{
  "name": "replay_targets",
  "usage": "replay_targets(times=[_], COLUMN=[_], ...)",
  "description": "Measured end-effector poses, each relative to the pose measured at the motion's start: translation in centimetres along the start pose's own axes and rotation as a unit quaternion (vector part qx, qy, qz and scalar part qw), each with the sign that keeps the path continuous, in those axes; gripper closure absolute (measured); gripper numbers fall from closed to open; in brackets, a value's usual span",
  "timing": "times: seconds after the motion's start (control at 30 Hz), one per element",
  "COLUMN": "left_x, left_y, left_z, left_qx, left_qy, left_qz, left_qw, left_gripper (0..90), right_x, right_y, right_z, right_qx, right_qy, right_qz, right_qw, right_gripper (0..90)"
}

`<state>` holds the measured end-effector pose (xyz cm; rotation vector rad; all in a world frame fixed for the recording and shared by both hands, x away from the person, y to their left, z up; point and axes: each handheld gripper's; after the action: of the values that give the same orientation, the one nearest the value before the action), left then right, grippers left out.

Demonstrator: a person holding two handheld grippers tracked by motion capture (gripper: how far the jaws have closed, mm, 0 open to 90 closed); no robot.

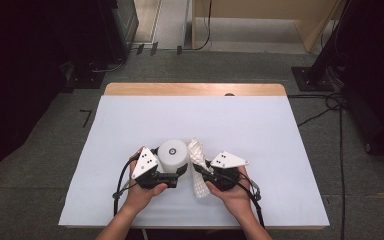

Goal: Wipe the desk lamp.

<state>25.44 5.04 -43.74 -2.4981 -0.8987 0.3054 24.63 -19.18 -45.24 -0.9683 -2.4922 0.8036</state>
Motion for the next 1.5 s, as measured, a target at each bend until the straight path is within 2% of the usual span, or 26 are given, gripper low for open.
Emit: replay_targets(times=[0.1, 0.2, 0.33, 0.43, 0.5, 0.6, 0.8, 0.83, 0.9, 0.97, 1.07, 1.1, 1.17, 1.3, 1.4, 1.5], left_x=[-0.2, -0.3, 0.2, 0.3, 0.2, 0.0, -0.8, -1.1, -1.8, -2.6, -3.0, -3.1, -3.0, -2.3, -1.6, -1.4], left_y=[0.4, 1.1, 2.0, 2.6, 2.8, 2.8, 2.3, 2.2, 2.5, 3.2, 4.0, 4.1, 3.8, 3.4, 2.5, 1.6], left_z=[0.2, 0.5, 1.4, 1.8, 2.0, 2.1, 1.8, 1.8, 1.8, 1.9, 2.2, 2.2, 2.2, 2.0, 1.5, 0.9], left_qx=[0.006, 0.016, 0.031, 0.046, 0.048, 0.045, 0.026, 0.023, 0.028, 0.044, 0.071, 0.072, 0.066, 0.058, 0.038, 0.015], left_qy=[0.009, 0.020, 0.007, 0.015, 0.016, 0.013, 0.001, -0.004, -0.015, -0.026, -0.038, -0.039, -0.043, -0.041, -0.043, -0.029], left_qz=[-0.003, -0.028, -0.038, -0.052, -0.048, -0.054, -0.090, -0.098, -0.124, -0.163, -0.179, -0.183, -0.173, -0.143, -0.106, -0.074], left_qw=[0.9999, 0.9993, 0.9988, 0.9975, 0.9976, 0.9975, 0.9956, 0.9949, 0.9917, 0.9853, 0.9806, 0.9797, 0.9817, 0.9872, 0.9927, 0.9967], left_gripper=[8.6, 8.6, 8.6, 8.6, 8.6, 8.4, 1.8, 1.8, 1.8, 1.8, 1.9, 3.6, 7.0, 8.1, 8.2, 8.2], right_x=[0.2, 0.0, -1.2, -2.0, -2.4, -2.6, -2.8, -2.8, -3.0, -3.1, -3.2, -3.3, -3.4, -3.3, -3.1, -2.5], right_y=[-1.2, -2.1, -2.1, -1.9, -1.7, -1.6, -1.5, -1.5, -1.5, -1.5, -1.4, -1.4, -1.3, -1.0, -0.8, -0.5], right_z=[-0.5, -0.9, -0.4, 0.1, 0.3, 0.4, 0.7, 0.7, 0.7, 0.8, 0.9, 0.9, 1.0, 1.2, 1.2, 1.0], right_qx=[-0.028, -0.043, -0.037, -0.030, -0.028, -0.024, -0.020, -0.019, -0.019, -0.018, -0.016, -0.015, -0.013, -0.008, -0.006, -0.003], right_qy=[-0.003, -0.007, 0.013, 0.030, 0.035, 0.039, 0.040, 0.041, 0.045, 0.045, 0.047, 0.045, 0.048, 0.048, 0.044, 0.040], right_qz=[-0.003, 0.003, 0.020, 0.031, 0.035, 0.037, 0.039, 0.040, 0.040, 0.044, 0.046, 0.048, 0.048, 0.048, 0.045, 0.038], right_qw=[0.9996, 0.9991, 0.9990, 0.9986, 0.9984, 0.9982, 0.9982, 0.9982, 0.9980, 0.9979, 0.9977, 0.9977, 0.9976, 0.9976, 0.9980, 0.9985], right_gripper=[72.7, 72.7, 72.7, 72.8, 72.7, 72.8, 72.7, 72.7, 72.7, 72.7, 72.7, 72.7, 72.7, 72.7, 72.7, 72.7])
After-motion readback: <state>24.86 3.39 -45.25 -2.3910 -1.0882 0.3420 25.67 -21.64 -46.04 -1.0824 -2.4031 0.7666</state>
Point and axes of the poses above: each handheld gripper's, and its own axes: y roughly forward along the jaws, z roughly out of its underside, x roughly to its left, and after that the axes turned 13 degrees about x, right-handed
